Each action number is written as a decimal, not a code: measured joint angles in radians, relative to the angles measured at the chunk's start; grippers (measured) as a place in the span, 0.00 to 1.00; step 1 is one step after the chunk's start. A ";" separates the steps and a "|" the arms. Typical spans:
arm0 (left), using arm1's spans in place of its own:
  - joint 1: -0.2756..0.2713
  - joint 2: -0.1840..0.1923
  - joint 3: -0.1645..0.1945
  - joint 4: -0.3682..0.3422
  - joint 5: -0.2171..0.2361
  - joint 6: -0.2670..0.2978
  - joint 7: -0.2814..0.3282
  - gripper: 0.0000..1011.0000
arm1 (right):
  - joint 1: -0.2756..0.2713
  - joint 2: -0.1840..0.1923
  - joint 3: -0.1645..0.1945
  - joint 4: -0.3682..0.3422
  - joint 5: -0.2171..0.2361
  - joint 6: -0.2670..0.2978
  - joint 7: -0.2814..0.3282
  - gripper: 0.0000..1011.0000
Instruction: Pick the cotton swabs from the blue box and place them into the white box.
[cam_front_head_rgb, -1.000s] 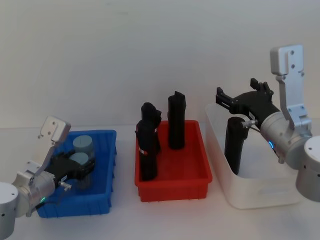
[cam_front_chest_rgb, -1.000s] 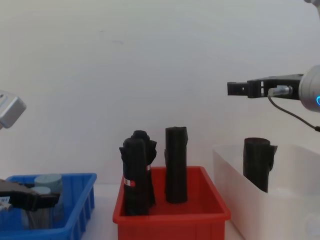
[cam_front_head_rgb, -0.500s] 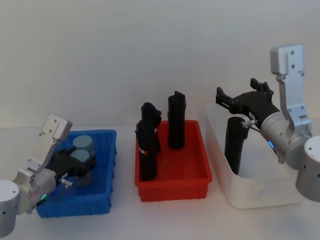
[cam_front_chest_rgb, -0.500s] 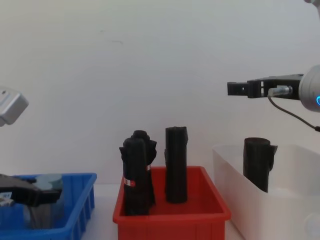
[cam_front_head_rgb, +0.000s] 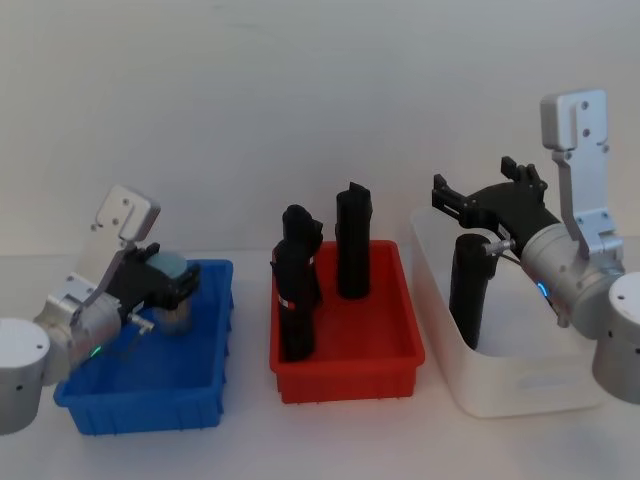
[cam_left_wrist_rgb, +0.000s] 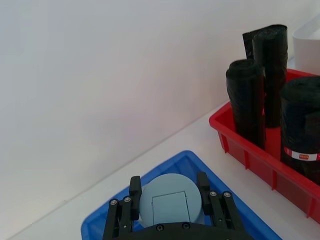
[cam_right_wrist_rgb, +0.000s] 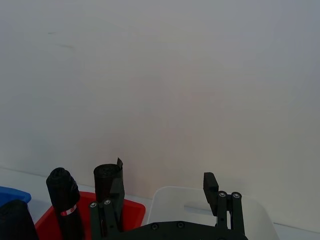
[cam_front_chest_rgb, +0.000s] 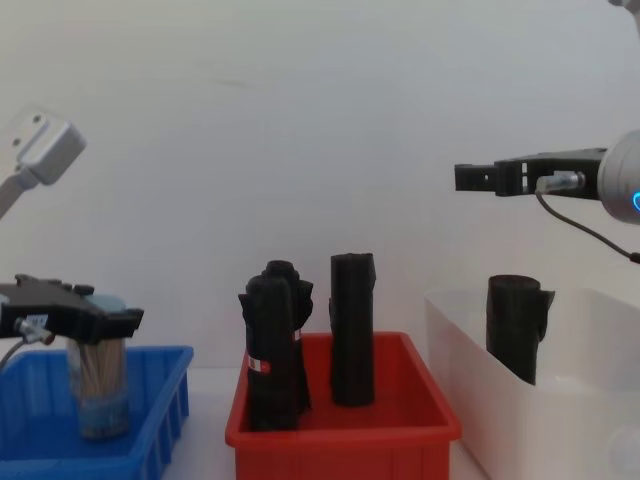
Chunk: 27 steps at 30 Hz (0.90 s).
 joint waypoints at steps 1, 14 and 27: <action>-0.002 0.000 -0.001 -0.004 0.007 0.000 0.001 0.68 | 0.000 0.000 0.000 0.000 0.000 0.000 0.000 0.99; -0.046 0.013 -0.023 -0.117 0.109 0.005 0.009 0.68 | 0.005 -0.001 -0.001 0.000 -0.003 -0.007 0.027 0.99; -0.129 0.011 -0.045 -0.223 0.195 -0.006 -0.019 0.68 | 0.014 -0.002 -0.007 -0.030 0.023 -0.055 0.133 0.99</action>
